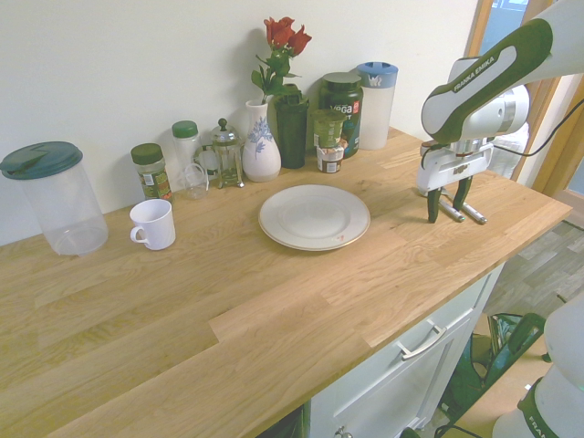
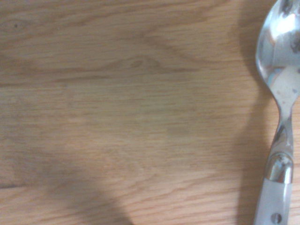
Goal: Put the spoon into the plate
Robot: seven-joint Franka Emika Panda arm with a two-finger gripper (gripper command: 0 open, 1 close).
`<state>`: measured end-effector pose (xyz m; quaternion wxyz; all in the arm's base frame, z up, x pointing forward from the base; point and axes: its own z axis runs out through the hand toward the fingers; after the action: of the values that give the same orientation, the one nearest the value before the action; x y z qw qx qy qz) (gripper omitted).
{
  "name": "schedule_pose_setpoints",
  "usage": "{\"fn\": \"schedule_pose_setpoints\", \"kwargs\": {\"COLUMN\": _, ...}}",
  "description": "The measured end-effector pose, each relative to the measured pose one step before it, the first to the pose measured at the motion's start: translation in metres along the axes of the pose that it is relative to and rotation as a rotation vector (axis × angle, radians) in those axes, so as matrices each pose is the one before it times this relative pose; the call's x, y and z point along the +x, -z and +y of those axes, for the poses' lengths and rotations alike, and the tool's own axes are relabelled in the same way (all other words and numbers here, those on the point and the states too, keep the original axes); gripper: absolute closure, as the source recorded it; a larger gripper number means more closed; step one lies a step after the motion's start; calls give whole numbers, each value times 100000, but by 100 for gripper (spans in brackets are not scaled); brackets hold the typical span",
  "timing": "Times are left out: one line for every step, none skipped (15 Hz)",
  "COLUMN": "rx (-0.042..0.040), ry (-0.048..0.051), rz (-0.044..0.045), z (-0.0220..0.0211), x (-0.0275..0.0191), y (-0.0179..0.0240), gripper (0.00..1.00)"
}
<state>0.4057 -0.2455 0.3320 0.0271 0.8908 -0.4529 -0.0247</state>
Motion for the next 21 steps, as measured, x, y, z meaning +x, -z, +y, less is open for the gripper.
{"fn": "schedule_pose_setpoints", "kwargs": {"rx": -16, "ry": -106, "rz": 65, "z": -110, "x": 0, "y": 18, "gripper": 100}}
{"fn": "schedule_pose_setpoints", "kwargs": {"rx": -16, "ry": 94, "rz": 22, "z": -84, "x": -10, "y": 4, "gripper": 100}}
{"fn": "schedule_pose_setpoints", "kwargs": {"rx": -14, "ry": 270, "rz": 18, "z": -140, "x": -54, "y": 5, "gripper": 100}}
{"fn": "schedule_pose_setpoints", "kwargs": {"rx": -5, "ry": 284, "rz": 37, "z": -138, "x": -46, "y": 14, "gripper": 100}}
{"fn": "schedule_pose_setpoints", "kwargs": {"rx": 4, "ry": 211, "rz": 55, "z": -107, "x": -21, "y": 21, "gripper": 100}}
{"fn": "schedule_pose_setpoints", "kwargs": {"rx": -2, "ry": 142, "rz": 30, "z": -73, "x": -14, "y": 11, "gripper": 100}}
{"fn": "schedule_pose_setpoints", "kwargs": {"rx": -12, "ry": 24, "rz": -10, "z": -14, "x": -2, "y": -7, "gripper": 100}}
{"fn": "schedule_pose_setpoints", "kwargs": {"rx": -13, "ry": -28, "rz": -20, "z": 9, "x": 6, "y": -12, "gripper": 100}}
{"fn": "schedule_pose_setpoints", "kwargs": {"rx": 0, "ry": -51, "rz": -10, "z": 22, "x": 10, "y": -4, "gripper": 100}}
{"fn": "schedule_pose_setpoints", "kwargs": {"rx": 0, "ry": -26, "rz": -4, "z": 12, "x": 5, "y": -2, "gripper": 100}}
{"fn": "schedule_pose_setpoints", "kwargs": {"rx": -15, "ry": 14, "rz": 6, "z": 0, "x": 1, "y": -1, "gripper": 100}}
{"fn": "schedule_pose_setpoints", "kwargs": {"rx": -29, "ry": 43, "rz": 16, "z": -6, "x": -1, "y": 0, "gripper": 100}}
{"fn": "schedule_pose_setpoints", "kwargs": {"rx": 10, "ry": 46, "rz": 45, "z": -19, "x": -1, "y": 14, "gripper": 100}}
{"fn": "schedule_pose_setpoints", "kwargs": {"rx": 25, "ry": 8, "rz": 154, "z": 2, "x": 36, "y": 43, "gripper": 100}}
{"fn": "schedule_pose_setpoints", "kwargs": {"rx": -16, "ry": 17, "rz": 35, "z": 3, "x": 8, "y": 14, "gripper": 100}}
{"fn": "schedule_pose_setpoints", "kwargs": {"rx": -56, "ry": 58, "rz": 44, "z": 5, "x": 2, "y": 6, "gripper": 100}}
{"fn": "schedule_pose_setpoints", "kwargs": {"rx": -24, "ry": 29, "rz": 18, "z": 8, "x": -4, "y": 19, "gripper": 100}}
{"fn": "schedule_pose_setpoints", "kwargs": {"rx": 114, "ry": -6, "rz": 133, "z": 11, "x": -12, "y": 107, "gripper": 100}}
{"fn": "schedule_pose_setpoints", "kwargs": {"rx": 403, "ry": 42, "rz": 517, "z": 36, "x": -6, "y": 367, "gripper": 100}}
{"fn": "schedule_pose_setpoints", "kwargs": {"rx": 862, "ry": 110, "rz": 895, "z": 70, "x": -70, "y": 845, "gripper": 100}}
{"fn": "schedule_pose_setpoints", "kwargs": {"rx": 1244, "ry": 252, "rz": 1231, "z": 92, "x": -191, "y": 1383, "gripper": 100}}
